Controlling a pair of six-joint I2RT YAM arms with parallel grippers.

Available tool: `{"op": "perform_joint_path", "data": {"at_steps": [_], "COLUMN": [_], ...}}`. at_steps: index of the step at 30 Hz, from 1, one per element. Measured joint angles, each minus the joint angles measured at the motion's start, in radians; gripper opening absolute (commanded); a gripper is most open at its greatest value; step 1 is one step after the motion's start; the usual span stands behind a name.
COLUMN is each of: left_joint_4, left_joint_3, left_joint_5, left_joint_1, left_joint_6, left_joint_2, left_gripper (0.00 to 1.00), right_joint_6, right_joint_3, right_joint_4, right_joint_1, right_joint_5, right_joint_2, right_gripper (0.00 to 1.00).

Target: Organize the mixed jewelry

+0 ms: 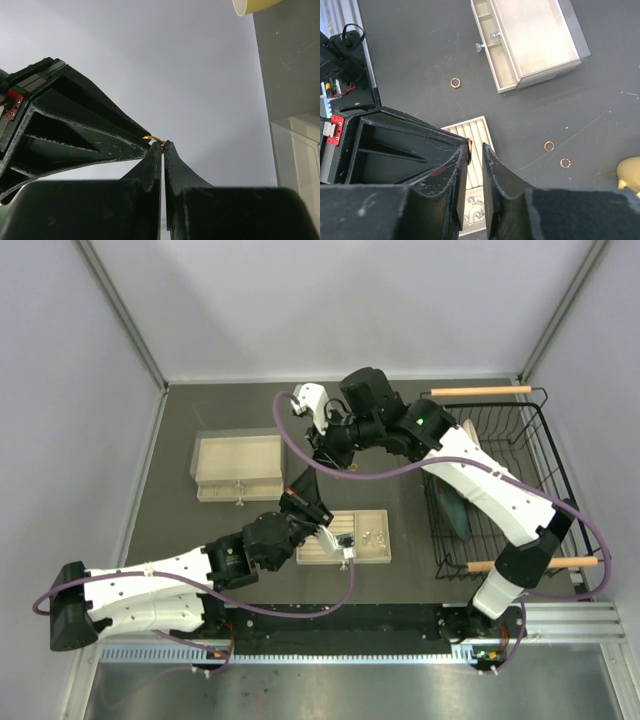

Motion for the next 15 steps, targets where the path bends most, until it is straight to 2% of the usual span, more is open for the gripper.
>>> {"op": "perform_joint_path", "data": {"at_steps": [3,6,10,12,13,14,15], "left_joint_4": [0.000,-0.001,-0.003,-0.003,-0.004,-0.006,-0.013], "left_joint_3": [0.000,0.000,0.000,0.000,0.000,0.002,0.006], "left_joint_5": [0.000,0.000,0.000,0.000,0.000,0.000,0.000], "left_joint_1": [0.000,0.000,0.000,0.000,0.000,0.000,0.000], "left_joint_6": [0.000,0.000,0.000,0.000,-0.001,-0.005,-0.012], "left_joint_2": [0.000,0.000,0.000,0.000,0.000,0.000,0.000], "left_gripper": [0.00,0.00,0.02,0.15,0.25,0.41,0.49], "right_joint_6": [0.001,0.001,0.002,0.002,0.002,0.002,0.000], "right_joint_3": [0.000,0.000,0.000,0.002,0.002,0.002,0.007], "right_joint_4": [0.000,-0.002,-0.002,-0.003,-0.003,-0.005,-0.008], "right_joint_1": [0.001,0.006,0.006,0.006,0.006,0.007,0.007], "right_joint_5": [0.003,0.003,0.004,0.007,0.008,0.011,0.017], "right_joint_2": [0.000,0.000,0.000,0.000,0.000,0.000,0.001], "right_gripper": [0.04,0.00,0.00,0.00,0.00,0.00,0.00]}}
